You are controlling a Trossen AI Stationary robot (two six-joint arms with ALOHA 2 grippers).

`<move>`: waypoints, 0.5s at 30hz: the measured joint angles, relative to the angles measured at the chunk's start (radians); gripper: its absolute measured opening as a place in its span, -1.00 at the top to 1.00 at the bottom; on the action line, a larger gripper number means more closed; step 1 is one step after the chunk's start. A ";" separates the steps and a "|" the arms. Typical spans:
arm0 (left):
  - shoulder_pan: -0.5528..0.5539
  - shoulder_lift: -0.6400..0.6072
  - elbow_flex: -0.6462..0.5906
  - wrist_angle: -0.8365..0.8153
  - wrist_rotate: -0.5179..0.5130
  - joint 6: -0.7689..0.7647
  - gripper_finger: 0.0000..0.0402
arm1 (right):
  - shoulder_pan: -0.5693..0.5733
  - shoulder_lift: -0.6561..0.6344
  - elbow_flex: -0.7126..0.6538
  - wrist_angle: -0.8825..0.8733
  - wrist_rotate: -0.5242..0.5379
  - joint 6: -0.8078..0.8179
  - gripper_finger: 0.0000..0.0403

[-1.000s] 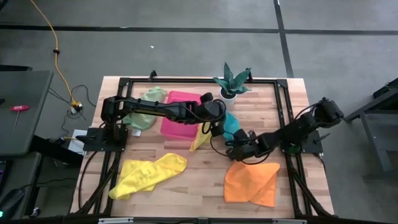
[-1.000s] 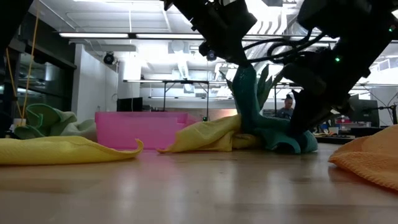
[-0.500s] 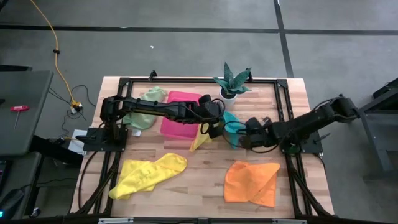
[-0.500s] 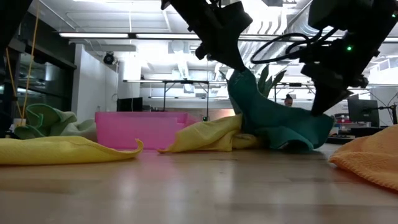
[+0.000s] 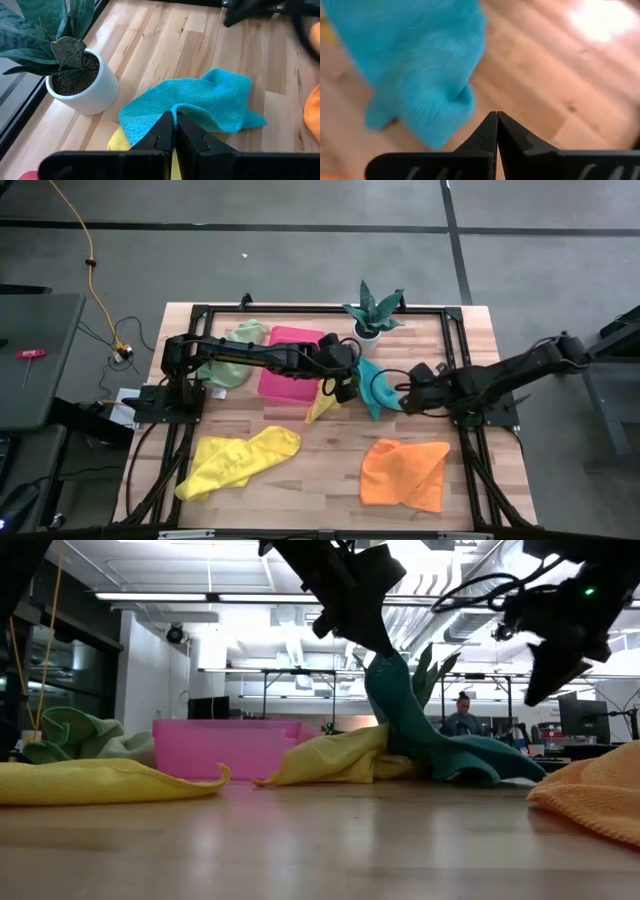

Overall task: Fold microfiber towels
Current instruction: Fold the blue microfiber cloth

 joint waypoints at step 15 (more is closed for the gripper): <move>0.000 0.000 0.000 0.000 0.004 -0.007 1.00 | 0.206 0.021 -0.284 0.518 -0.103 0.090 0.04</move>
